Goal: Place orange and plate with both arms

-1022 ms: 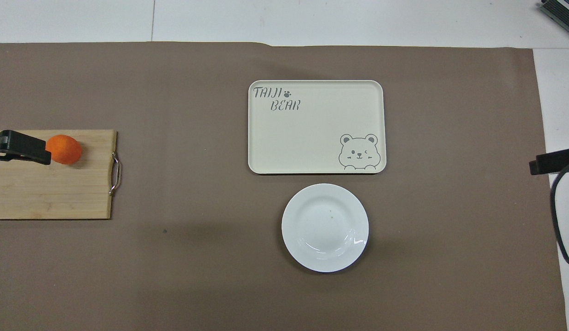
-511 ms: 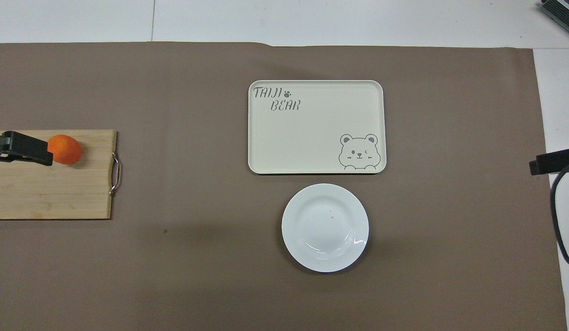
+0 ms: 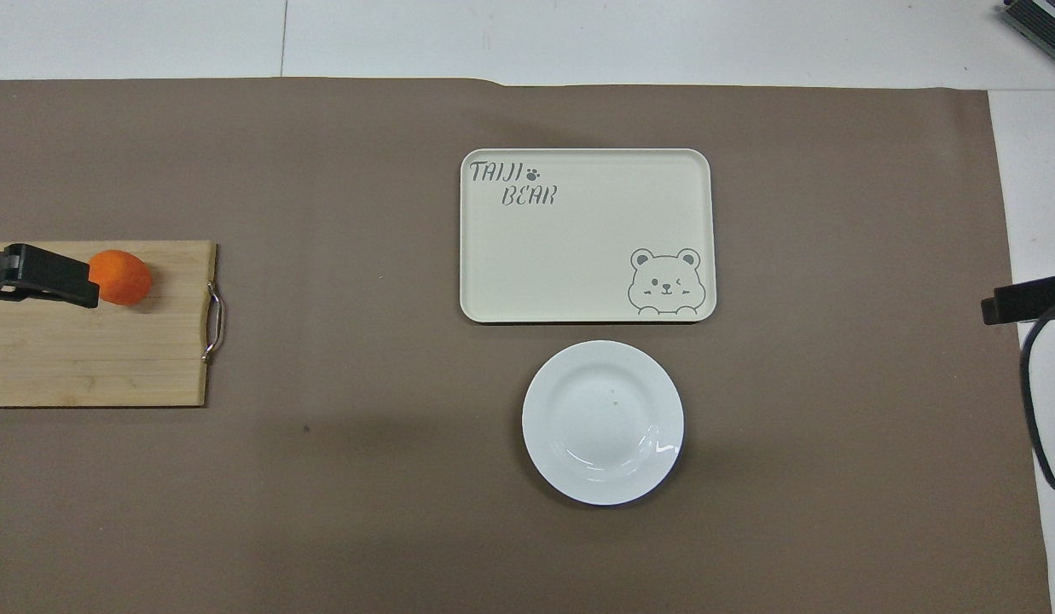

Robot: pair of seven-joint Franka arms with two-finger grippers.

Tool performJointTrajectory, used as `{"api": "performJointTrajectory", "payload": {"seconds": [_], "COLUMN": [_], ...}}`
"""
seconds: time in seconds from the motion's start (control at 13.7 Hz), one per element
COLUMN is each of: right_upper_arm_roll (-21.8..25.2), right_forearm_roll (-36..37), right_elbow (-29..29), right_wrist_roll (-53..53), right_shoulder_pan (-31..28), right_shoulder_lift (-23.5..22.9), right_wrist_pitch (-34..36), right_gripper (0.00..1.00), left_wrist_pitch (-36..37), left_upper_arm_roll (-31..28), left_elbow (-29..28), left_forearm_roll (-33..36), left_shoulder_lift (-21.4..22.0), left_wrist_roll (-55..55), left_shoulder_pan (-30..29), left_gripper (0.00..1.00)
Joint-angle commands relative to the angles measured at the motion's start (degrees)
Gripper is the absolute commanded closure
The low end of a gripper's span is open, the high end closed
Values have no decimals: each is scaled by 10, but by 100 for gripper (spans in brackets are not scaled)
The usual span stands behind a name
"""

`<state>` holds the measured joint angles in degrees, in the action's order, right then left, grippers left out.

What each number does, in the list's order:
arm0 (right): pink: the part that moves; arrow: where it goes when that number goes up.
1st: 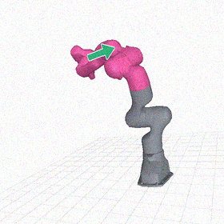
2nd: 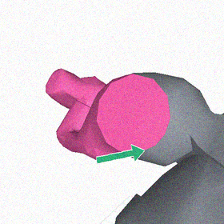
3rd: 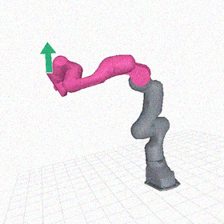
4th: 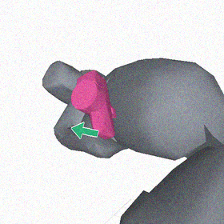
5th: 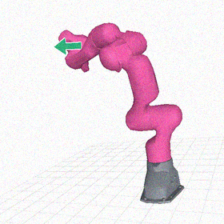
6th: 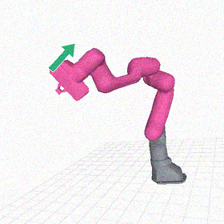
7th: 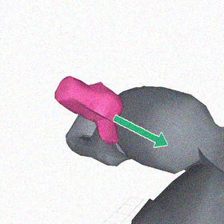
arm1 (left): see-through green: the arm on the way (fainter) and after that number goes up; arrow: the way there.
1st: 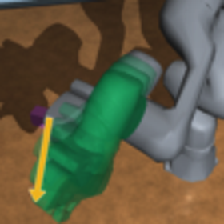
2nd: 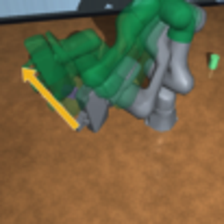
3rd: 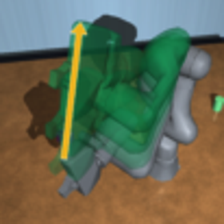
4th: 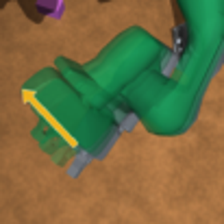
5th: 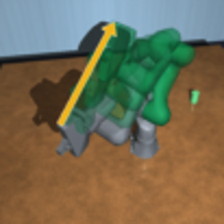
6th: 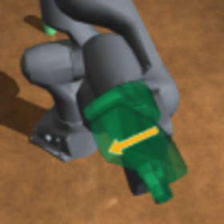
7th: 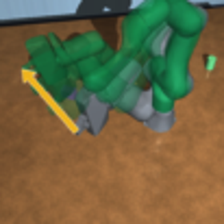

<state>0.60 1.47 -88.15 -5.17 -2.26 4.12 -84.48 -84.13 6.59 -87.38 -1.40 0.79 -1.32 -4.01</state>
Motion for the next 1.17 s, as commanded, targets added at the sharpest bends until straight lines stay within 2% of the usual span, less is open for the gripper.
{"api": "performJointTrajectory", "payload": {"seconds": [0.0, 0.37, 0.51, 0.88, 1.1], "right_upper_arm_roll": [-2, -2, -2, -2, -2], "right_forearm_roll": [5, 5, 5, 5, 5], "right_elbow": [-10, -10, -10, -10, -10], "right_wrist_roll": [-10, -10, -10, -10, -10], "right_shoulder_pan": [-1, -1, -1, -1, -1], "right_shoulder_lift": [12, 12, 12, 12, 12], "right_wrist_pitch": [5, 5, 5, 5, 5], "right_gripper": [0, 0, 0, 0, 0], "left_wrist_pitch": [5, -8, -34, -137, -181], "left_upper_arm_roll": [-4, -5, -10, -10, -11], "left_elbow": [-12, -15, -28, -106, -118], "left_forearm_roll": [-3, -2, -2, 0, 3], "left_shoulder_lift": [13, 4, -4, -10, -46], "left_wrist_roll": [-11, -3, 16, 111, 177], "left_shoulder_pan": [6, -2, -6, -63, -90], "left_gripper": [0, 0, 0, 0, 0]}}
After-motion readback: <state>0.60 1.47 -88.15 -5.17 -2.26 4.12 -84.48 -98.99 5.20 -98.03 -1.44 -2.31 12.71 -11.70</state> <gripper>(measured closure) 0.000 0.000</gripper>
